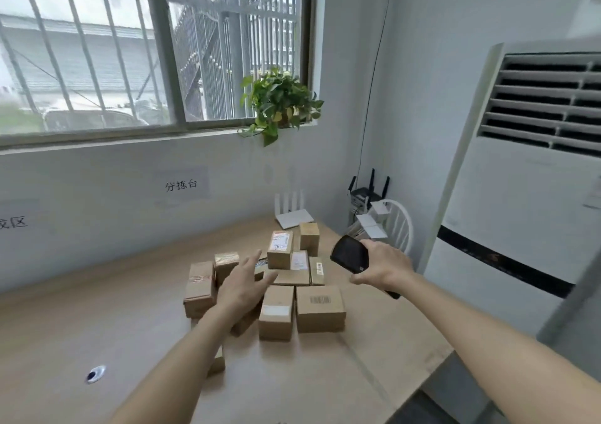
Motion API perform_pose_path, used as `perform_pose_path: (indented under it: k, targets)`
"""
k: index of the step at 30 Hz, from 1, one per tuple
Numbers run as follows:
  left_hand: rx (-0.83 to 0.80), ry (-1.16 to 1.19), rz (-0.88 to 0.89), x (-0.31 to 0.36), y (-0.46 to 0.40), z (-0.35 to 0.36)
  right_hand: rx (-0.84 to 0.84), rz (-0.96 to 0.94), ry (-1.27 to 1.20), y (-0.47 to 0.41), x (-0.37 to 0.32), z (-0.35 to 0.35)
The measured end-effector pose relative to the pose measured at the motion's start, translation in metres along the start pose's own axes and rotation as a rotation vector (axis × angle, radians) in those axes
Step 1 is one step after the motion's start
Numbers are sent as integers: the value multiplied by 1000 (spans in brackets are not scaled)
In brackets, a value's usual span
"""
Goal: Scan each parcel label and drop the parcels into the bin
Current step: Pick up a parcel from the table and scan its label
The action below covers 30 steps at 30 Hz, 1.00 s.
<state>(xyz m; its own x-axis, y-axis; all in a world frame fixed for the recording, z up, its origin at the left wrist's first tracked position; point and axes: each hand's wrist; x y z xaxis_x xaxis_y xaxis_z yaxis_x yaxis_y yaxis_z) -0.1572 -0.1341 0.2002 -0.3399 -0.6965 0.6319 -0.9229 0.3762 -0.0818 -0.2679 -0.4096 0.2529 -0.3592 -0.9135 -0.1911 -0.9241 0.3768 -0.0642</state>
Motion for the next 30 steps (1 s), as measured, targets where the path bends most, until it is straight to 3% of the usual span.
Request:
perform_pose_path:
  k: [9,16,30]
  targets:
    - [-88,23,20,19,-122,66,-77,75,34,-104,58,11]
    - [-128,33,-15,11,-166,107,-147,77,21,-157,77,46]
    - [-252,40,-381,-44,-230,255,-478,107,-105,-280,152,205]
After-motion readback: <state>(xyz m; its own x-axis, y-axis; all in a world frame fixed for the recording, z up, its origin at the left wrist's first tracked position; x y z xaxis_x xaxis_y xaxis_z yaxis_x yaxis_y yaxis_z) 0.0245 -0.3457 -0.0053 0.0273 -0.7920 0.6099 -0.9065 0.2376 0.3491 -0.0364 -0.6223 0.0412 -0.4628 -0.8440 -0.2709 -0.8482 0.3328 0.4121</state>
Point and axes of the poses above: each hand's wrist, its own y-axis away from the middle knuckle, its own z-axis out of the palm, x = y × z, and after that the axes turned 3 degrees about y, right-handed
